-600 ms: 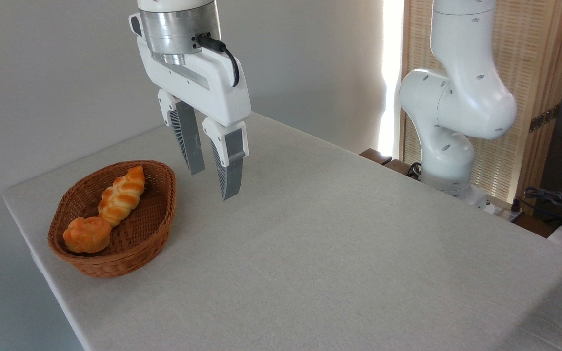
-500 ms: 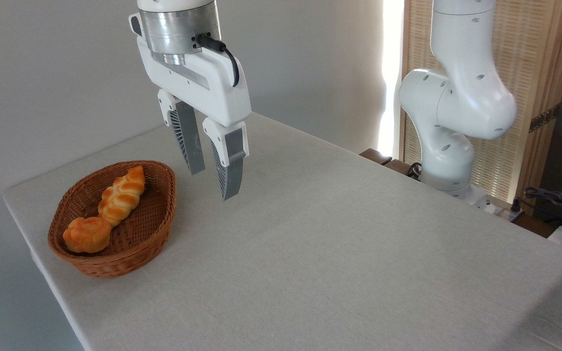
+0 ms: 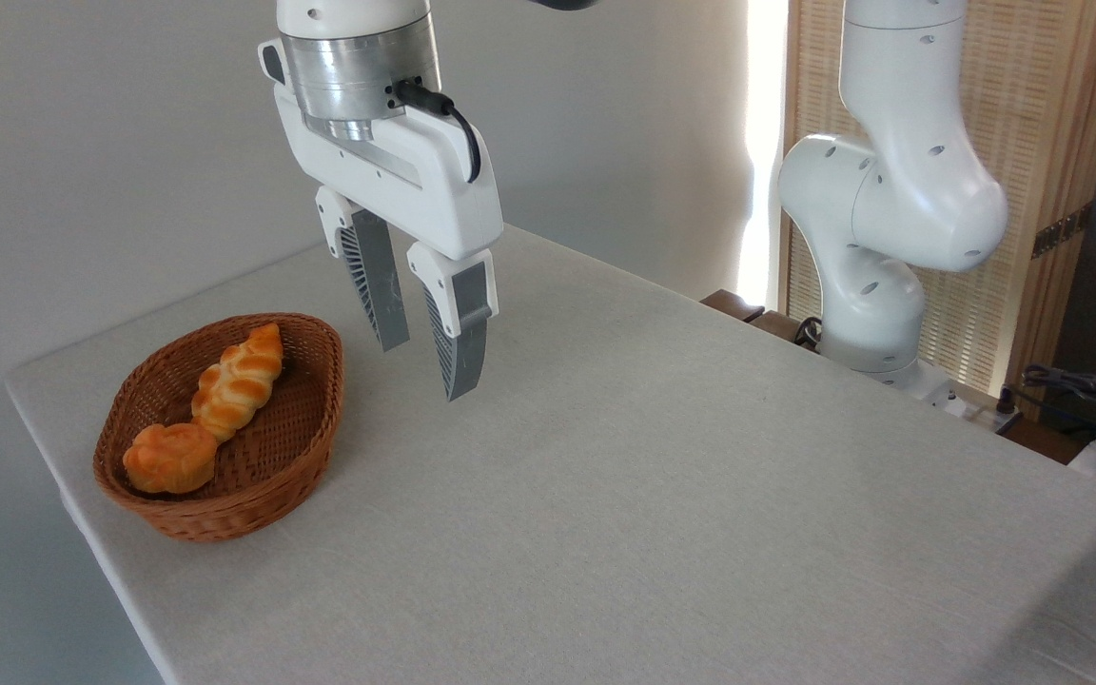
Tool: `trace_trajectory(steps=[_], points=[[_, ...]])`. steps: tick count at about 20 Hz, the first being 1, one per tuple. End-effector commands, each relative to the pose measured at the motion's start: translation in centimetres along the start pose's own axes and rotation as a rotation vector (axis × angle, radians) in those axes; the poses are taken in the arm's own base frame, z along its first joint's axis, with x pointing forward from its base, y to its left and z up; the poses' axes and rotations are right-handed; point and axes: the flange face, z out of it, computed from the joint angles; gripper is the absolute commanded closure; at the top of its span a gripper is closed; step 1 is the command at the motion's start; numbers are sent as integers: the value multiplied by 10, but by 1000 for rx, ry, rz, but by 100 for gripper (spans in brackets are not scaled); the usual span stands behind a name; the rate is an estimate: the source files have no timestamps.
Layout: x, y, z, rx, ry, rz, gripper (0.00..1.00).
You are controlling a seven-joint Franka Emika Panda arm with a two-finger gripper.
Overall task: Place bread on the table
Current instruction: 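Move the open gripper down into the wicker basket over the round bun, then close the gripper on the round orange bun inside the basket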
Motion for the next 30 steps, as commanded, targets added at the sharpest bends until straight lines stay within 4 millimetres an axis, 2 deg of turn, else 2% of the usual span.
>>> trace_trajectory(steps=[1,4,10,14,18,21,23,26,30], points=[[10,7,7,-27,22,3,0],[18,15,22,-55,54,1,0],[32,19,28,-24,103,11,0],[87,34,45,-32,294,-22,0],[149,61,85,32,417,38,0],[177,75,116,58,458,67,0],[195,93,138,50,473,96,0],[211,104,168,52,489,119,0],[216,104,188,102,451,178,0]])
